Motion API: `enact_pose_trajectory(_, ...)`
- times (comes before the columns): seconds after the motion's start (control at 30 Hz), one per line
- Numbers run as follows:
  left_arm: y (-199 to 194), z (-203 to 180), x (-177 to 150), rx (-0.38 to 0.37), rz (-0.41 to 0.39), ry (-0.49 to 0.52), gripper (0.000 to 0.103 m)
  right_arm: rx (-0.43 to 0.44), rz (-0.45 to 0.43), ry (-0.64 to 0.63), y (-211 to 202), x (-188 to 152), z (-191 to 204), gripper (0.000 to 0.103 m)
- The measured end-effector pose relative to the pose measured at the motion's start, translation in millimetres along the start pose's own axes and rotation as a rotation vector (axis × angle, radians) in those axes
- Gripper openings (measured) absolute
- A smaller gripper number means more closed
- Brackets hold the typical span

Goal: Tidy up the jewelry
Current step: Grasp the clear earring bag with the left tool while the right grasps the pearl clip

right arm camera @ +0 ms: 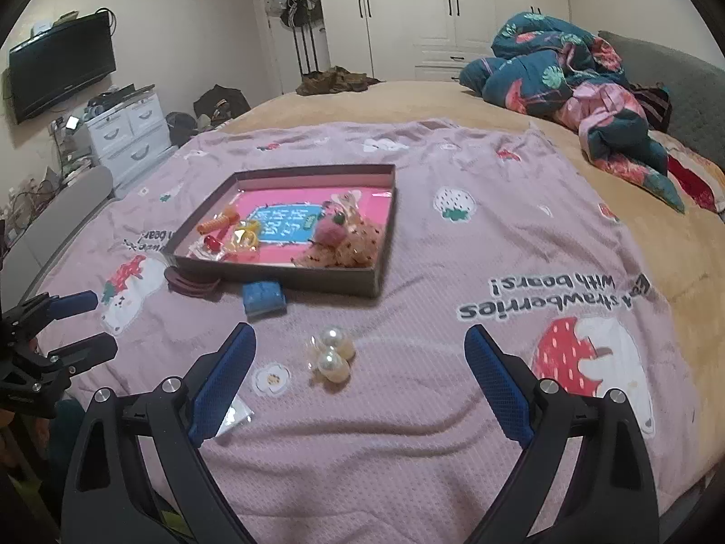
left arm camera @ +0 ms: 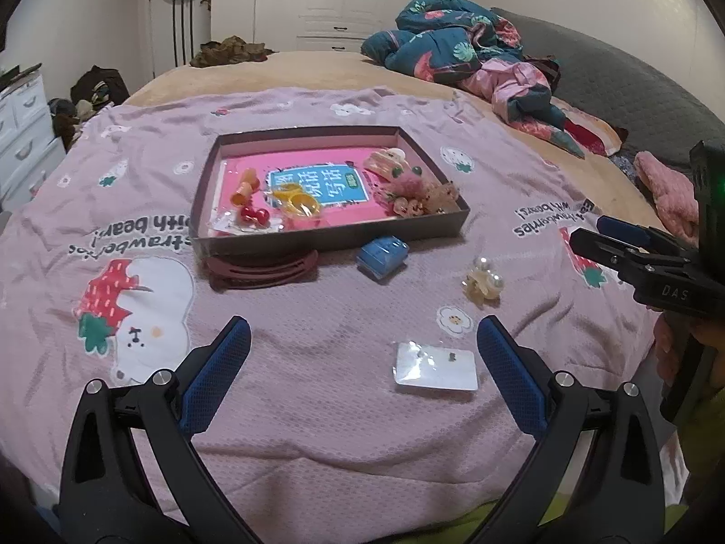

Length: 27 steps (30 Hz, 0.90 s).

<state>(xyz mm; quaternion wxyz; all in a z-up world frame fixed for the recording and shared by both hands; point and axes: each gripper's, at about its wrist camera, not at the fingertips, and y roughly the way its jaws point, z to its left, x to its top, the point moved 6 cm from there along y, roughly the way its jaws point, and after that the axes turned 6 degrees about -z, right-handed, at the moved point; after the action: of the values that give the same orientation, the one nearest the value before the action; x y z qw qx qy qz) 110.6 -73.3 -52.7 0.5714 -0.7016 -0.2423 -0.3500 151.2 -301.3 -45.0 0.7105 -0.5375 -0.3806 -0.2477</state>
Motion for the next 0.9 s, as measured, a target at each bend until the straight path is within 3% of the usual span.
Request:
enact_pose_trajectory(0.47, 25, -25, -32, -0.071, 0.077, 0.030, 0.094, -0.009, 0.051, 0.016, 2, -29, -12, 0.093)
enact_pose_trajectory(0.9, 72, -43, -61, -0.125, 0.179, 0.070, 0.094, 0.017, 0.115, -0.014, 37, -38, -4, 0.093)
